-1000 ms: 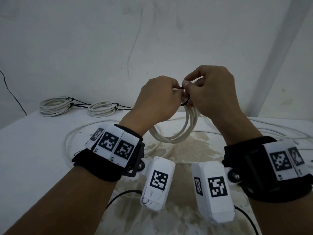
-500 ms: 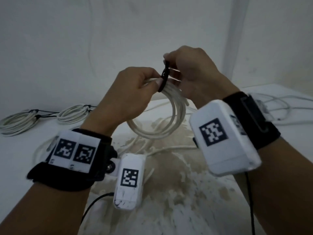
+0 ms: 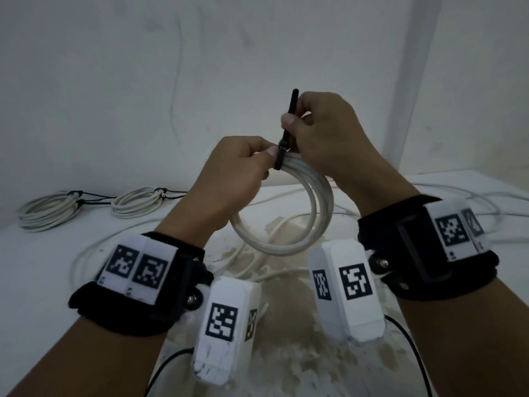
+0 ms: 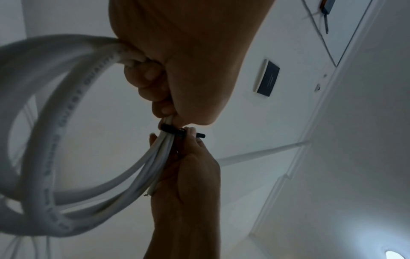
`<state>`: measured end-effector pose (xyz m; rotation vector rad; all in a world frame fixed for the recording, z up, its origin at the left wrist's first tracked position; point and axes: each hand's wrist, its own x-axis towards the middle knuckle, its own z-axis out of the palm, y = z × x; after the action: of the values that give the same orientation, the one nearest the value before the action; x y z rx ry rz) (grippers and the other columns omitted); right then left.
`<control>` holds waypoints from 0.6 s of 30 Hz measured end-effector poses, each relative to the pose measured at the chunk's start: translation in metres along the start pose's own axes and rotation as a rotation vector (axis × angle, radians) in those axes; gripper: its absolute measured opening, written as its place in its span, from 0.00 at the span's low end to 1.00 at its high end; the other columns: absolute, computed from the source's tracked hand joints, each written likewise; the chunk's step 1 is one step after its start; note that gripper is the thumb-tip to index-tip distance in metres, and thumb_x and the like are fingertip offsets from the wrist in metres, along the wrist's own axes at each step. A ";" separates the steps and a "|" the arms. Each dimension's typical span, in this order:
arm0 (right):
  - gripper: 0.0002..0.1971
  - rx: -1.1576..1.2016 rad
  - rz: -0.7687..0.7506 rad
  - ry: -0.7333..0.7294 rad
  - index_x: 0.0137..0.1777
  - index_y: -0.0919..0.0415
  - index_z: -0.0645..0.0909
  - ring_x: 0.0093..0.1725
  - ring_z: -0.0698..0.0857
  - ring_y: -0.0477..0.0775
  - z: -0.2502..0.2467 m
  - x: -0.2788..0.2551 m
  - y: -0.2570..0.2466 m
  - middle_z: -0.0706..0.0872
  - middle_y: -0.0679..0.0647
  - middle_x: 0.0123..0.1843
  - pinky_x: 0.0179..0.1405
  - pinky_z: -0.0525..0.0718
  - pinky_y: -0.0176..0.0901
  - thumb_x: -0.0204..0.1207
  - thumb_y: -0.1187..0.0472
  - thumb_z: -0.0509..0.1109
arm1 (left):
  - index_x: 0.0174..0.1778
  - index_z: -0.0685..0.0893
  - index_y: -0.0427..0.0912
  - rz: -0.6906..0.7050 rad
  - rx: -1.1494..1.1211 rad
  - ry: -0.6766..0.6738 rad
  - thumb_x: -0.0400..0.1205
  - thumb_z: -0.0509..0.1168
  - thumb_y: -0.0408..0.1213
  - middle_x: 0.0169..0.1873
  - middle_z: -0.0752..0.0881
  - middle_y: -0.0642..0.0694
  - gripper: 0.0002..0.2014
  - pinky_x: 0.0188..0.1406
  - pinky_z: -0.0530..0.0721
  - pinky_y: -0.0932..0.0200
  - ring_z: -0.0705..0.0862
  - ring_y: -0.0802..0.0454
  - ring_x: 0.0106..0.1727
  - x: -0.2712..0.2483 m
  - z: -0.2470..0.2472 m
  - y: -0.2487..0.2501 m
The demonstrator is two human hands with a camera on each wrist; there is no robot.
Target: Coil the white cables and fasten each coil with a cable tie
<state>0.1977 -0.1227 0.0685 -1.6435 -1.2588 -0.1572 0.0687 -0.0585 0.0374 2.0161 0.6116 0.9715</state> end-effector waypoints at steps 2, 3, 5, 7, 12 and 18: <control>0.09 -0.071 0.028 0.000 0.46 0.61 0.81 0.46 0.87 0.56 0.000 0.001 0.005 0.87 0.54 0.43 0.50 0.83 0.48 0.84 0.57 0.66 | 0.48 0.90 0.54 0.061 0.040 -0.001 0.87 0.62 0.38 0.25 0.83 0.57 0.12 0.23 0.70 0.66 0.74 0.62 0.22 -0.003 0.004 0.004; 0.09 -0.086 0.060 -0.002 0.46 0.61 0.80 0.46 0.86 0.56 0.001 0.000 0.008 0.85 0.53 0.43 0.49 0.82 0.48 0.84 0.57 0.66 | 0.50 0.90 0.57 0.098 0.071 0.001 0.87 0.62 0.38 0.29 0.86 0.57 0.12 0.27 0.75 0.63 0.78 0.61 0.26 -0.005 0.006 0.005; 0.11 -0.038 0.130 -0.024 0.44 0.65 0.80 0.45 0.87 0.62 0.005 -0.001 0.013 0.86 0.57 0.42 0.49 0.86 0.56 0.83 0.58 0.66 | 0.50 0.90 0.59 0.160 0.144 -0.004 0.87 0.61 0.39 0.37 0.91 0.49 0.13 0.40 0.85 0.50 0.84 0.50 0.36 -0.007 0.008 0.006; 0.12 -0.007 0.173 -0.041 0.44 0.68 0.81 0.43 0.88 0.68 0.008 -0.001 0.015 0.87 0.63 0.42 0.47 0.88 0.64 0.82 0.58 0.66 | 0.51 0.91 0.56 0.170 0.173 -0.005 0.87 0.61 0.39 0.39 0.91 0.46 0.12 0.50 0.85 0.45 0.86 0.45 0.42 -0.009 0.010 0.006; 0.11 -0.184 0.168 -0.003 0.53 0.65 0.82 0.50 0.84 0.58 0.007 0.003 0.017 0.83 0.54 0.45 0.47 0.78 0.46 0.84 0.56 0.65 | 0.45 0.90 0.52 0.167 0.176 0.057 0.85 0.65 0.41 0.38 0.90 0.49 0.09 0.43 0.83 0.54 0.85 0.50 0.41 -0.005 0.011 0.001; 0.14 -0.110 0.255 -0.034 0.51 0.68 0.85 0.49 0.87 0.59 0.015 0.003 0.032 0.89 0.61 0.47 0.49 0.84 0.50 0.82 0.56 0.67 | 0.44 0.90 0.50 0.229 0.297 0.057 0.84 0.66 0.41 0.32 0.85 0.62 0.08 0.31 0.71 0.76 0.81 0.67 0.34 -0.004 0.015 -0.007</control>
<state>0.2170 -0.1078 0.0431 -1.8920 -1.0700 -0.0423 0.0783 -0.0643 0.0244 2.3677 0.5920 1.1294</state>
